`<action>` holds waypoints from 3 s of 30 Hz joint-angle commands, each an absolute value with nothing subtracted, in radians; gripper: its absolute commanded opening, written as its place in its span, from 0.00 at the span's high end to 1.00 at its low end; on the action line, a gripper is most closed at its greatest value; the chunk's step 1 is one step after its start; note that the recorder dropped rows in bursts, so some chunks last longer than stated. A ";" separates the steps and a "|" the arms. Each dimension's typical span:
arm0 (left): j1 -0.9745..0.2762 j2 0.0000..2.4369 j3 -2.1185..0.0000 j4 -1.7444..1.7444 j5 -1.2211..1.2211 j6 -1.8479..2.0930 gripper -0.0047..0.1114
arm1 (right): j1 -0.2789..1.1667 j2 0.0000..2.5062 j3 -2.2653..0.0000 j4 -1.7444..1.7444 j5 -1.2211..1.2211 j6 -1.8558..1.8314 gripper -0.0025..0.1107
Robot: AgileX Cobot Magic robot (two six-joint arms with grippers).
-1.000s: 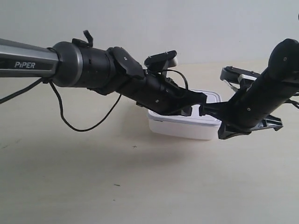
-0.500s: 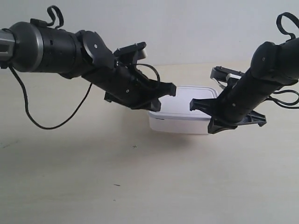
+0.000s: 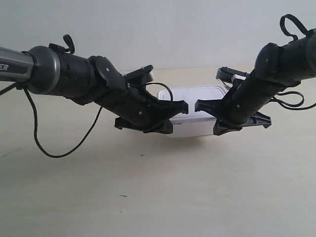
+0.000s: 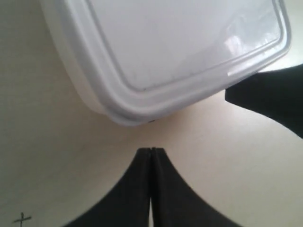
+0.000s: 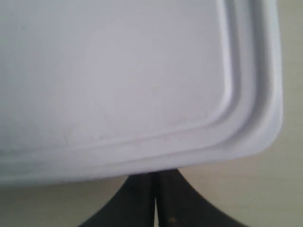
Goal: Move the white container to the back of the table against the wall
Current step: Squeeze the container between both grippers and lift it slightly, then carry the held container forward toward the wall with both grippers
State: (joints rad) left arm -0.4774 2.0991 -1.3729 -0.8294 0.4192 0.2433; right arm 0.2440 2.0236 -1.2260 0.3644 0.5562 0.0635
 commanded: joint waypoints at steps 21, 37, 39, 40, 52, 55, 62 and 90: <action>-0.466 2.211 -1.475 -1.031 0.299 0.469 0.96 | 0.246 2.047 -1.277 0.360 0.528 0.053 0.98; -0.436 2.310 -1.612 -1.027 0.257 0.473 0.96 | 0.246 2.206 -1.532 0.356 0.574 0.053 0.98; -0.436 2.325 -1.629 -1.027 0.262 0.473 0.96 | 0.246 2.211 -1.547 0.356 0.574 0.053 0.98; -0.436 2.330 -1.639 -1.027 0.262 0.473 0.96 | 0.246 2.216 -1.557 0.356 0.574 0.053 0.98; -0.436 2.380 -1.720 -1.027 0.260 0.473 0.96 | 0.246 2.271 -1.615 0.360 0.551 0.053 0.98; -0.436 2.396 -1.740 -1.027 0.260 0.473 0.96 | 0.246 2.271 -1.615 0.360 0.536 0.053 0.98; -0.430 2.414 -1.766 -1.023 0.249 0.473 0.96 | 0.246 2.282 -1.648 0.360 0.523 0.053 0.98; -0.397 2.409 -1.770 -1.001 0.218 0.521 0.96 | 0.246 2.449 -1.919 0.324 0.579 0.098 0.98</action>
